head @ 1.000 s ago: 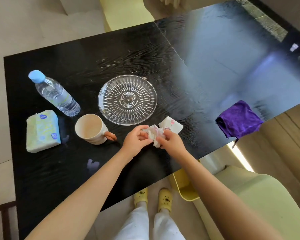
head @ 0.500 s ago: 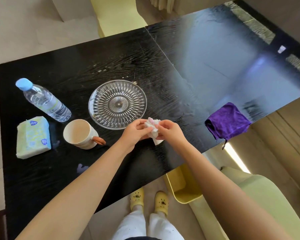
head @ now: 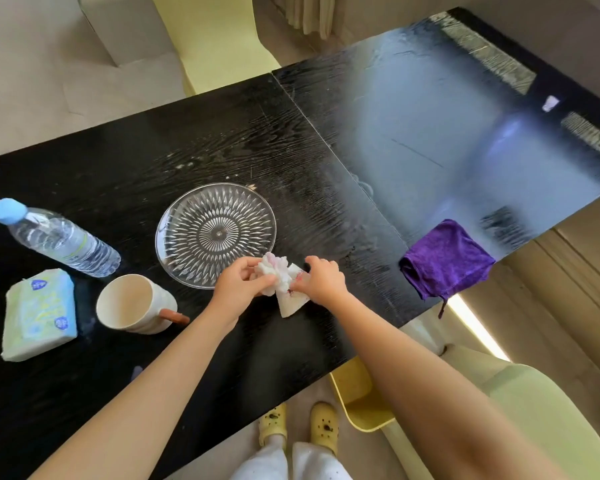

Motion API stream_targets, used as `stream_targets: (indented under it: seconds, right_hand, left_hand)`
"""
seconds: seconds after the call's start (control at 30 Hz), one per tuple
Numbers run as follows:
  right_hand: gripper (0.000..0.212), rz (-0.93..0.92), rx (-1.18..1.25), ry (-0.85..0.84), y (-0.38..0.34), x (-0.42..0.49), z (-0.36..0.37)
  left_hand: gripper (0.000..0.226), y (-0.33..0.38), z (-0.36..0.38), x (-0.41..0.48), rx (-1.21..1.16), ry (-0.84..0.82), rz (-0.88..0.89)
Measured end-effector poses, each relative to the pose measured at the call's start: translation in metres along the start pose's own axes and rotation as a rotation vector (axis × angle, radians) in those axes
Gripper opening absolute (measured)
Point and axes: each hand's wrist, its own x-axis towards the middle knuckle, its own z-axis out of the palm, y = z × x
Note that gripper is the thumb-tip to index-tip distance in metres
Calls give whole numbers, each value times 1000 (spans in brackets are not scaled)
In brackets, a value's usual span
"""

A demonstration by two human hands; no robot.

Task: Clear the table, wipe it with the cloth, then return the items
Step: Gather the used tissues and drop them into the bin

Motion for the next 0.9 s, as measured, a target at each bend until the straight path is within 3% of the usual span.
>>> stream_targets:
  seconds: [0.07, 0.17, 0.27, 0.33, 0.6, 0.9]
  right_hand:
    - [37, -1, 98, -6, 0, 4, 5]
    - [43, 0, 310, 31, 3, 1, 1]
    - [26, -4, 634, 8, 3, -8, -20]
    - [26, -32, 795, -32, 3, -19, -42]
    - [22, -120, 1039, 33, -8, -61, -99]
    - [33, -93, 1103, 344, 14, -100, -136]
  left_hand:
    - [31, -3, 0, 2, 6, -11, -12]
    - [32, -2, 0, 5, 6, -24, -6]
    - [28, 11, 5, 7, 53, -24, 61]
    - [29, 26, 13, 7, 82, -22, 129]
    - [42, 81, 45, 4, 422, 88, 430]
    - [46, 115, 85, -22, 530, -72, 626]
